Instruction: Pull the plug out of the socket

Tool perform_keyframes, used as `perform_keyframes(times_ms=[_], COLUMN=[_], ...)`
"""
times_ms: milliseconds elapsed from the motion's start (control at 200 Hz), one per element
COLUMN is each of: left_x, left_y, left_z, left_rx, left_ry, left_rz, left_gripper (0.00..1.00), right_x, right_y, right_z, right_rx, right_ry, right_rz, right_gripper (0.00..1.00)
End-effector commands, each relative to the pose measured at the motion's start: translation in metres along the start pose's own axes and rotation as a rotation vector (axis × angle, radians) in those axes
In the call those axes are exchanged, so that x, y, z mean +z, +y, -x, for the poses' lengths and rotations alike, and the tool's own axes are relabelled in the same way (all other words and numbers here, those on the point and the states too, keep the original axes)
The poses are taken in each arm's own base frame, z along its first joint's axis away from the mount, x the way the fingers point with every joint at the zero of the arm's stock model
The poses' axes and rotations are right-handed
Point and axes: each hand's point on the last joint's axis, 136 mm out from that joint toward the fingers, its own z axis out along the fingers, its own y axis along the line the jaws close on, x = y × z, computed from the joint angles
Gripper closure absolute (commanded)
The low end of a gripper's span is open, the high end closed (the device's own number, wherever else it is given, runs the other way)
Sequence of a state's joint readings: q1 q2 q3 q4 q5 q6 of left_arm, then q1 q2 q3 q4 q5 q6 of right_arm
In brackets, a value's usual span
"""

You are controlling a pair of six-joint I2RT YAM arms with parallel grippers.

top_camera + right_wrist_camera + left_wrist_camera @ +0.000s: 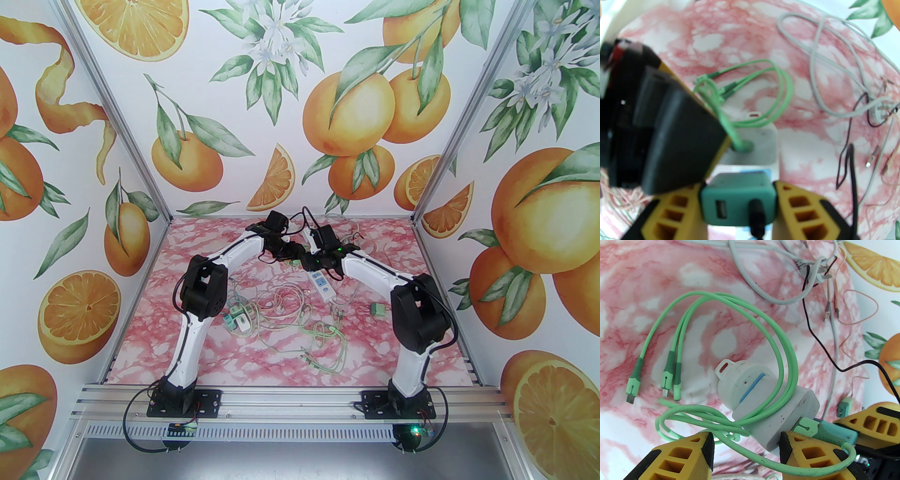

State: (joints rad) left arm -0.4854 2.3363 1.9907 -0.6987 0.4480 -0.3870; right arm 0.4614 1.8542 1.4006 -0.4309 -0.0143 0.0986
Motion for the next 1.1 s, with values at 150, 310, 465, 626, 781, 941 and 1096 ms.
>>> perform_keyframes(times_ms=[150,310,465,626,781,941,1096], left_x=[0.007,-0.012,-0.033,-0.051,-0.069,-0.086,-0.095], left_y=[0.023,0.002,-0.015,-0.027,-0.039,-0.047,-0.046], left_z=[-0.017,0.001,0.013,0.020,0.026,0.030,0.028], left_rx=[-0.058,-0.046,-0.026,-0.017,-0.001,0.012,0.026], left_ry=[0.077,0.016,-0.032,-0.066,-0.102,-0.133,-0.147], left_rz=[0.107,0.062,0.033,0.020,0.005,0.006,0.034], left_gripper=[0.48,0.45,0.40,0.33,0.27,0.26,0.25], right_x=[-0.062,-0.075,-0.079,-0.064,-0.039,-0.015,0.000], right_y=[-0.057,-0.079,-0.094,-0.090,-0.088,-0.083,-0.091], right_z=[0.026,0.005,-0.014,-0.035,-0.056,-0.064,-0.063], right_rx=[0.325,0.448,0.534,0.629,0.767,0.939,1.044], right_ry=[-0.137,-0.132,-0.105,-0.051,-0.005,0.060,0.054], right_rz=[0.041,0.061,0.062,0.125,0.164,0.244,0.256], right_gripper=[0.71,0.70,0.70,0.70,0.69,0.69,0.68])
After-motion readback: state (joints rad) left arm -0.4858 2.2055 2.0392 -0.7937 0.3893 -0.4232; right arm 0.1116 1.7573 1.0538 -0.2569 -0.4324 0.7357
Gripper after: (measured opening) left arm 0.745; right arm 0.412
